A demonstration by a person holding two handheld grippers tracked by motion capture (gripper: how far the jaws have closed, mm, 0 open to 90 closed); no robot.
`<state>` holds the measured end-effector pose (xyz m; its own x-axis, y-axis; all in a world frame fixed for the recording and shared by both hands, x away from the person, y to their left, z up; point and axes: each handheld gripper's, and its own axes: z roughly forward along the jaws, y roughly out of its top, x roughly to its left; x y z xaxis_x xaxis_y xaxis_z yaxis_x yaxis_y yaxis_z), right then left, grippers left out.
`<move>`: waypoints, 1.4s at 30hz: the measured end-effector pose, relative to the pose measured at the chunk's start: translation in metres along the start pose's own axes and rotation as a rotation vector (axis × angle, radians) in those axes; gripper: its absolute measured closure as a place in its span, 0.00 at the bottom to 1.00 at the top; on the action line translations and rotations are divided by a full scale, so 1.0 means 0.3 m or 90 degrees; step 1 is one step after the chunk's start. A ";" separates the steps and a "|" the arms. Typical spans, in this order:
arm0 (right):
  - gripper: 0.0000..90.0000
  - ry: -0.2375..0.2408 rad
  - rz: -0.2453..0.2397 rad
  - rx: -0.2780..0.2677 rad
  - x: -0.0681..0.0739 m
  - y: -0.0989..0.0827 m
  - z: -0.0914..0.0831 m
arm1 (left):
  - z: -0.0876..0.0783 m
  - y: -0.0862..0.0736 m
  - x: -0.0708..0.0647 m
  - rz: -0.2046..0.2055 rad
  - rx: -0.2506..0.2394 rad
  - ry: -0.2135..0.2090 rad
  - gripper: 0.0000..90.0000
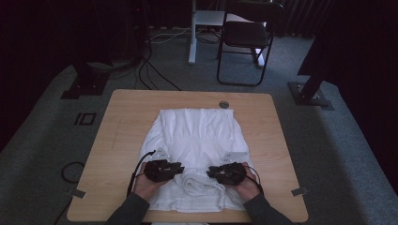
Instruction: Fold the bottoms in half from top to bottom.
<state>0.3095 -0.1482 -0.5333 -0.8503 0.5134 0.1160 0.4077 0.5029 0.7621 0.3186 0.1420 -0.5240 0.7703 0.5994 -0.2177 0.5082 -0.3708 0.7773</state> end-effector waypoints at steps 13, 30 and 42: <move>0.60 -0.024 0.008 -0.003 -0.020 -0.041 -0.031 | 0.035 0.015 -0.015 0.030 0.043 0.004 0.73; 0.58 -0.205 0.145 0.013 -0.417 0.093 0.114 | 0.214 0.156 0.285 0.013 0.077 0.227 0.66; 0.58 -0.207 0.116 -0.034 -0.289 -0.021 0.075 | 0.126 0.021 0.197 -0.022 0.019 0.181 0.67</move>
<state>0.3882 -0.1801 -0.5624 -0.6115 0.7896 0.0512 0.5176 0.3503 0.7806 0.3818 0.1482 -0.5542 0.6161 0.7849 -0.0662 0.5459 -0.3649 0.7542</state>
